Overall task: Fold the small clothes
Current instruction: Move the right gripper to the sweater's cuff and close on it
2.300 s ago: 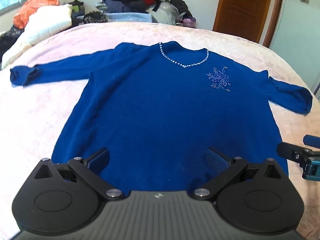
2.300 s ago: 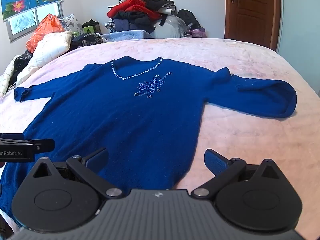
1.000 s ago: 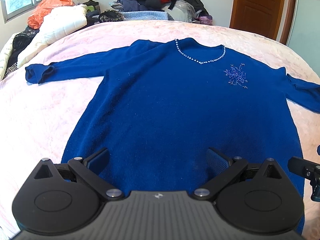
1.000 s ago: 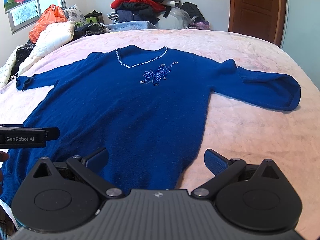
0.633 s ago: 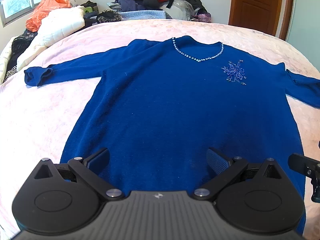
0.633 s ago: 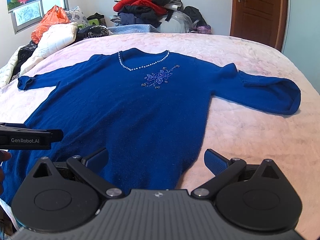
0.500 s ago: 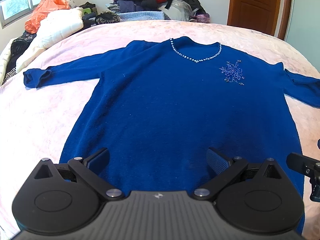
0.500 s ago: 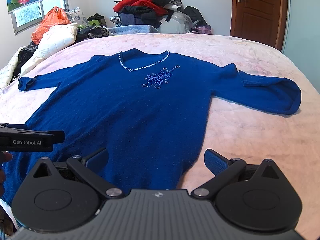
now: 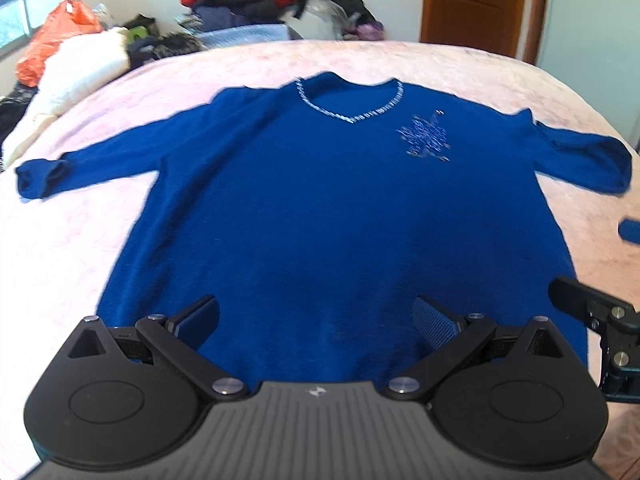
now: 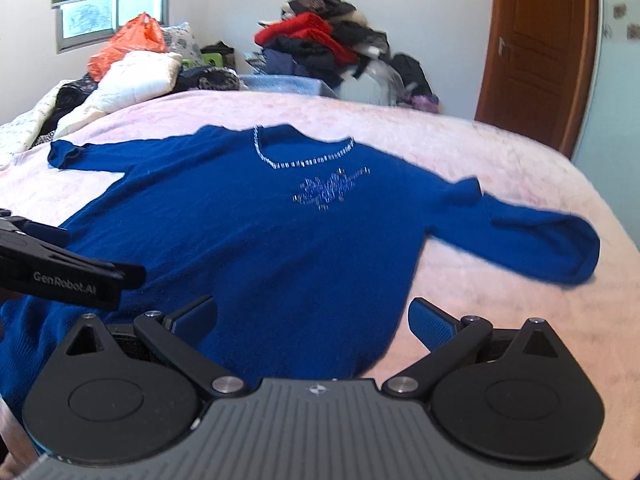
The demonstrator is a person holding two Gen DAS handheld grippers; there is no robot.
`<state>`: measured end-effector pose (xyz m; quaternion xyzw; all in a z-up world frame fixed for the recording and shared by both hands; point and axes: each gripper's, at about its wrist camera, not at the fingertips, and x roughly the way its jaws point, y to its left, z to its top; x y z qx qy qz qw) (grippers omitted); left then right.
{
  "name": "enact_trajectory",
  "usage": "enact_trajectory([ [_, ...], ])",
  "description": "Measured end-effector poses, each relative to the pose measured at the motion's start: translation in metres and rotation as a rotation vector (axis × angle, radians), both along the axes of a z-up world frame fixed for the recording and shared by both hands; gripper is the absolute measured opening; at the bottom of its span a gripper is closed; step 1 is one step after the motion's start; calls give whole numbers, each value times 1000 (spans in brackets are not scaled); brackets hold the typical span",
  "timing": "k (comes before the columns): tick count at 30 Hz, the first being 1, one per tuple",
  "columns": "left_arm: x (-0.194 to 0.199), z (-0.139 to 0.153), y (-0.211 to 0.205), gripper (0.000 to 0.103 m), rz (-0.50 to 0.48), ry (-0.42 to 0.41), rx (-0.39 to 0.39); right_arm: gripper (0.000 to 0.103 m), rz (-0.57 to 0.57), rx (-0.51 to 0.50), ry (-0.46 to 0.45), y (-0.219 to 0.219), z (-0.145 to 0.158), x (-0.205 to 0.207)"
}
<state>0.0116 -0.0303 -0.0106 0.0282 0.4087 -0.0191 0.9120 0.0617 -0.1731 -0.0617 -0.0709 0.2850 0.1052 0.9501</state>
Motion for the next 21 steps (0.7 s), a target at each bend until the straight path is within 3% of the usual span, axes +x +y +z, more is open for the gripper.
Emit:
enact_trajectory([
  [4, 9, 5, -2, 103, 19, -30, -26, 103, 6, -66, -61, -7, 5, 7],
  [9, 26, 6, -10, 103, -23, 5, -34, 103, -56, -198, -105, -36, 0, 36],
  [15, 33, 8, -26, 103, -30, -41, -4, 103, -166, -471, -218, -81, -13, 74],
  [18, 38, 8, -27, 103, -44, -41, -54, 94, -144, -521, -185, -106, -23, 101],
  [21, 45, 5, -27, 103, -80, 14, -126, 81, -140, -574, -152, -123, -35, 124],
])
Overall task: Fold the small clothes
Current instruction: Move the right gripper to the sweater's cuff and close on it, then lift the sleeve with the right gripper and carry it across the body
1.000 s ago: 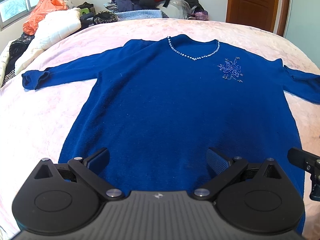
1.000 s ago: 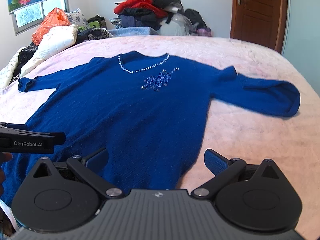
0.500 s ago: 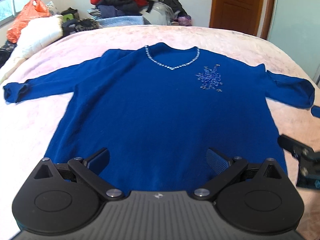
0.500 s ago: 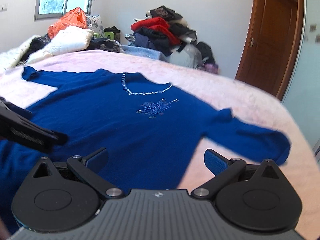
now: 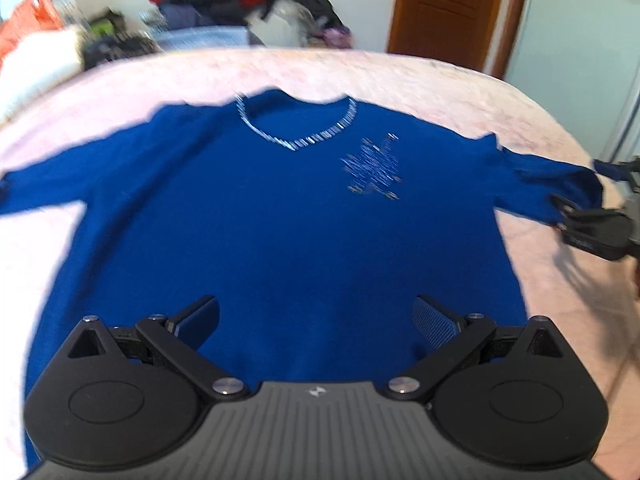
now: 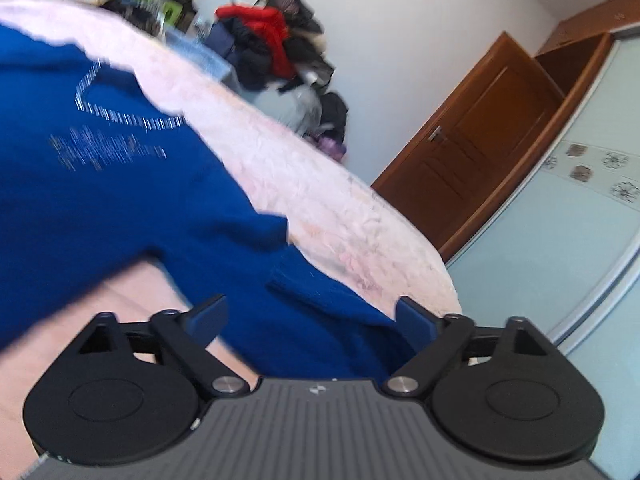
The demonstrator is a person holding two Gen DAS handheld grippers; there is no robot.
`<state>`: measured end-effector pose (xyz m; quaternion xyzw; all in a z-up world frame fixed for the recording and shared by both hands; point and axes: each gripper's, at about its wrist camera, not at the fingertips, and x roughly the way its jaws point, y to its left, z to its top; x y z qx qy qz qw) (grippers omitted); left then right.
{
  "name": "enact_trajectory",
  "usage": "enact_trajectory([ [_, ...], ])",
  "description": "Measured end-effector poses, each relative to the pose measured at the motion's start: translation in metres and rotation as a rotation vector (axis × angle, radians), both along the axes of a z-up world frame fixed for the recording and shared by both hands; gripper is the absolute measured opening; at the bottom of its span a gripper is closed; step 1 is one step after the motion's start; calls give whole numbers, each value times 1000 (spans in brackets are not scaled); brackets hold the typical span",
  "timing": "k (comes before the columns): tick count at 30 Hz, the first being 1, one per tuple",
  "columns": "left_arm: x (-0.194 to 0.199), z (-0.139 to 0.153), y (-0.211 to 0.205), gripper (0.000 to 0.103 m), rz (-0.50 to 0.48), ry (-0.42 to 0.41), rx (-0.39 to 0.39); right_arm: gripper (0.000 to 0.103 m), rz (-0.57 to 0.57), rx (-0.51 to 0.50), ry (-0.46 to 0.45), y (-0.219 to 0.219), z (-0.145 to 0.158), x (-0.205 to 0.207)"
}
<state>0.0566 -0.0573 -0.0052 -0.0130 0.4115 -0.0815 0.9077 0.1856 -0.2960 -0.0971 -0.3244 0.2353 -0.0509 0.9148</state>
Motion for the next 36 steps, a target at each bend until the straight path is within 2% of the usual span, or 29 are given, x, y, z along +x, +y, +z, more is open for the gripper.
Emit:
enact_trajectory([
  [2, 3, -2, -4, 103, -47, 12, -14, 73, -10, -42, 24, -7, -9, 16],
  [4, 3, -2, -11, 103, -78, 6, 5, 69, -10, -71, 40, -12, -15, 29],
  [6, 2, -2, -18, 103, -95, -17, 26, 69, 4, -106, 60, -13, -23, 42],
  [10, 5, -3, -25, 103, -74, -52, 92, 68, 59, -248, 67, -3, -35, 57],
  [12, 10, -5, -25, 103, -55, -43, 107, 59, 82, -250, 79, 1, -35, 64],
  [14, 14, -7, -20, 103, -34, -23, 96, 45, 78, -226, 100, 1, -33, 73],
  [18, 18, -9, -9, 103, -4, -8, 61, 41, 73, -224, 102, 1, -35, 82],
  [19, 18, -9, -6, 103, 6, -9, 59, 37, 79, -212, 100, 1, -36, 83],
  [22, 21, -8, 0, 103, 34, 2, 58, 9, 97, -168, 120, 0, -37, 84],
  [23, 22, -9, 2, 103, 39, 2, 52, 4, 102, -156, 116, -1, -37, 83],
  [24, 23, -9, 3, 103, 45, 2, 47, 5, 100, -129, 109, -2, -35, 82],
  [26, 23, -9, 7, 103, 60, 5, 48, 4, 79, -5, 91, -12, -23, 81],
  [31, 25, -11, 17, 103, 87, 25, 57, 4, -43, 511, -27, -77, 28, 64],
  [33, 24, -11, 19, 103, 112, 2, 80, 4, -75, 725, -79, -109, 46, 51],
  [34, 24, -10, 20, 103, 115, -5, 84, 4, -84, 819, -112, -124, 56, 44],
  [36, 26, -11, 22, 103, 106, 4, 71, 5, -96, 945, -174, -145, 73, 29],
])
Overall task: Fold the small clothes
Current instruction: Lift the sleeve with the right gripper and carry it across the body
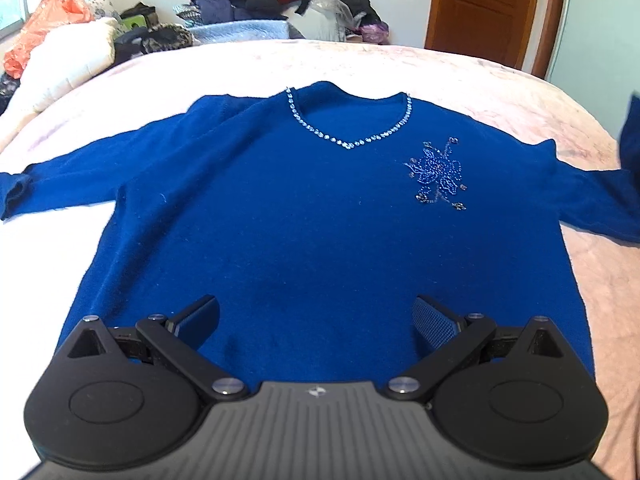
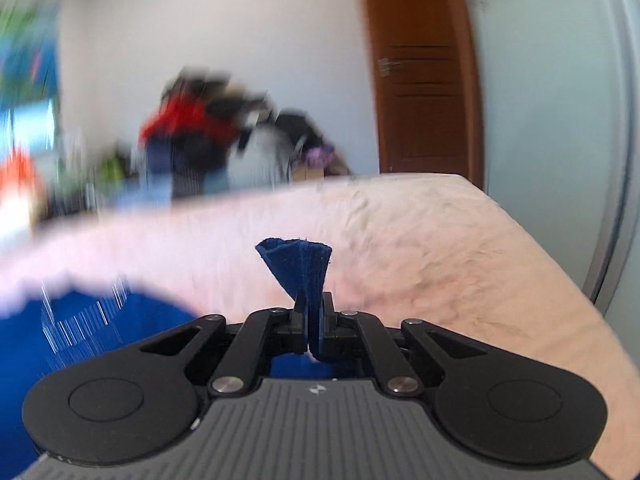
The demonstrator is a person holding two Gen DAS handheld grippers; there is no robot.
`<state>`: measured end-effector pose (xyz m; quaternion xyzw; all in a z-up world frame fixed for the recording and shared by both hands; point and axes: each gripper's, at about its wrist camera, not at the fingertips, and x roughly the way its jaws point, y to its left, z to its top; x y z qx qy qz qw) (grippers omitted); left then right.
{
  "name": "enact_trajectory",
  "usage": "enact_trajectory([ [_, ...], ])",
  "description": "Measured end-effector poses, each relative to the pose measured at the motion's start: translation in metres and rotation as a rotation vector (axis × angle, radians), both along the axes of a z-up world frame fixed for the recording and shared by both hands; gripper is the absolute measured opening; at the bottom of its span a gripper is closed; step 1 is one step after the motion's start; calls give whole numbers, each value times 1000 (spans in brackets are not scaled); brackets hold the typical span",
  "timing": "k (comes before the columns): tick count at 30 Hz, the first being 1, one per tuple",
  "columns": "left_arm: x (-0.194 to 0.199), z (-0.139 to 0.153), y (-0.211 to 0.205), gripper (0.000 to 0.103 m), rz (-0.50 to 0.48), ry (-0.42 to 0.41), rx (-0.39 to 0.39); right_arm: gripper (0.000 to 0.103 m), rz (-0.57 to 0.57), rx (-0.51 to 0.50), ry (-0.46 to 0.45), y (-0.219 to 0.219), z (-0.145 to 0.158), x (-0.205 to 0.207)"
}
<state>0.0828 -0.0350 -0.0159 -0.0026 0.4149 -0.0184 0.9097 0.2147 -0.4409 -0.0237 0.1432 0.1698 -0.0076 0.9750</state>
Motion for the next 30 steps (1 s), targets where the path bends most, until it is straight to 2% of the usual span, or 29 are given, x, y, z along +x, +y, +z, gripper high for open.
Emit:
enact_trajectory([
  [2, 2, -1, 2, 103, 2, 10, -14, 5, -20, 115, -69, -18, 17, -16],
  [6, 3, -1, 6, 103, 29, 14, -4, 6, -43, 280, -190, -37, 38, -43],
  [11, 2, 4, 17, 103, 57, -6, 16, 6, -74, 400, -273, -44, 43, -51],
  [15, 1, 7, 25, 103, 86, -39, 82, 7, -158, 449, -392, -42, 47, -59],
  [19, 4, 4, 32, 103, 103, -33, 131, 8, -66, 473, -367, -12, 43, -35],
  [30, 2, -1, 58, 103, 142, -21, 138, 8, 222, 506, -232, 120, 30, 52],
])
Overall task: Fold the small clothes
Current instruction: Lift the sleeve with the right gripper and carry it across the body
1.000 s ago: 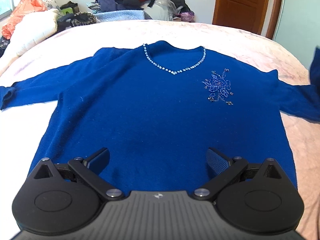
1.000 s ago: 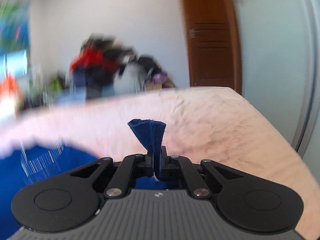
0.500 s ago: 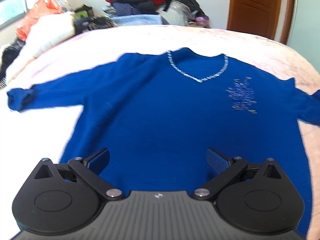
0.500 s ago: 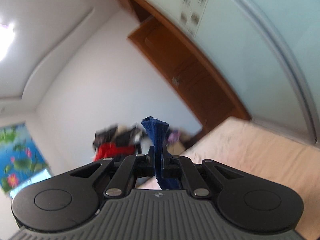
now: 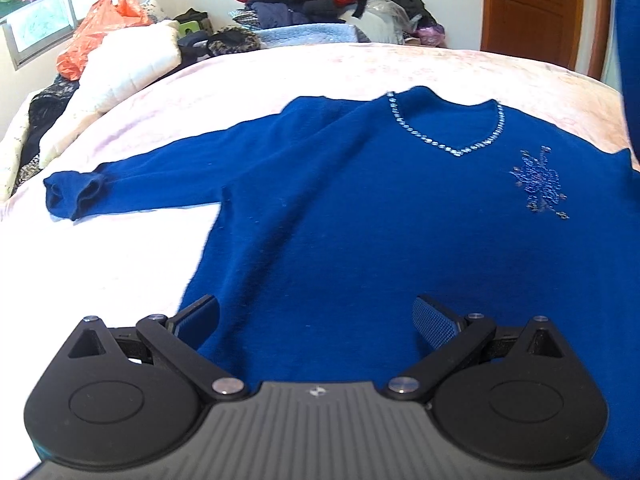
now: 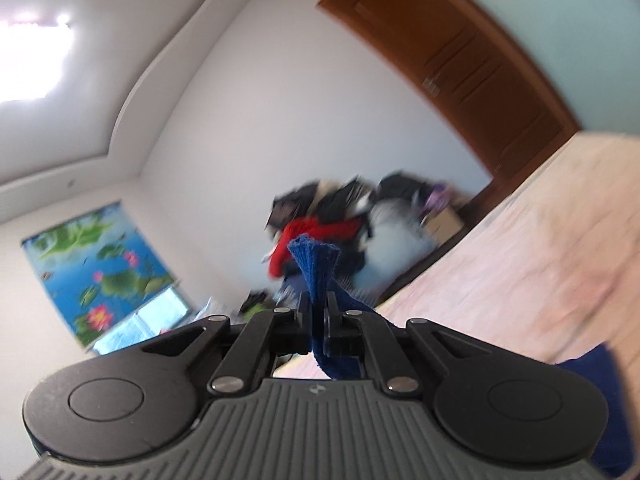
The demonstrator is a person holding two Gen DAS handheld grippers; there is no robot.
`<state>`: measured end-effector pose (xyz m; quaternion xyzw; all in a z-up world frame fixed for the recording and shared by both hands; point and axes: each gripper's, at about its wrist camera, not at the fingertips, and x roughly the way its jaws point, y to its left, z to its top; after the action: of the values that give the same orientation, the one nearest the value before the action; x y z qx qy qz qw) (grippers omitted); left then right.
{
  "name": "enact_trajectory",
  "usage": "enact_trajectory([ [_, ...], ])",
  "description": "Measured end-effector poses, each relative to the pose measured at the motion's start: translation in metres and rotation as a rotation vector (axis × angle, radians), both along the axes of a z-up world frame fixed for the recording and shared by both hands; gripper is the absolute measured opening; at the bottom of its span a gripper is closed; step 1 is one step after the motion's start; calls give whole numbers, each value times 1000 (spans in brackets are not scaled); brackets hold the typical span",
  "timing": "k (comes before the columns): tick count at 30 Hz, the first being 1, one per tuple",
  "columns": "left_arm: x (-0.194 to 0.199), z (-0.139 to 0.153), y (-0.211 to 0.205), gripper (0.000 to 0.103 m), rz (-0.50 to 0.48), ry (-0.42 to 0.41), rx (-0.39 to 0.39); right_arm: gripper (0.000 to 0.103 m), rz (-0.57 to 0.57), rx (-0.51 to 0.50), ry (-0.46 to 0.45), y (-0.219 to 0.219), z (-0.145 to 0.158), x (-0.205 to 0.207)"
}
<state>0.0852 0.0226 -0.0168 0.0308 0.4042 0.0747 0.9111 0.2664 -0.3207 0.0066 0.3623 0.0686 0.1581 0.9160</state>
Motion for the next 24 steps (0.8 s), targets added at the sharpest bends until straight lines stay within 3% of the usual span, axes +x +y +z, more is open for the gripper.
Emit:
enact_trajectory([
  [10, -1, -3, 34, 103, 72, 5, -29, 8, 194, -34, 79, 136, -9, 35],
  [24, -2, -12, 60, 103, 127, 29, -42, 9, 375, -211, 201, 265, -39, 56],
])
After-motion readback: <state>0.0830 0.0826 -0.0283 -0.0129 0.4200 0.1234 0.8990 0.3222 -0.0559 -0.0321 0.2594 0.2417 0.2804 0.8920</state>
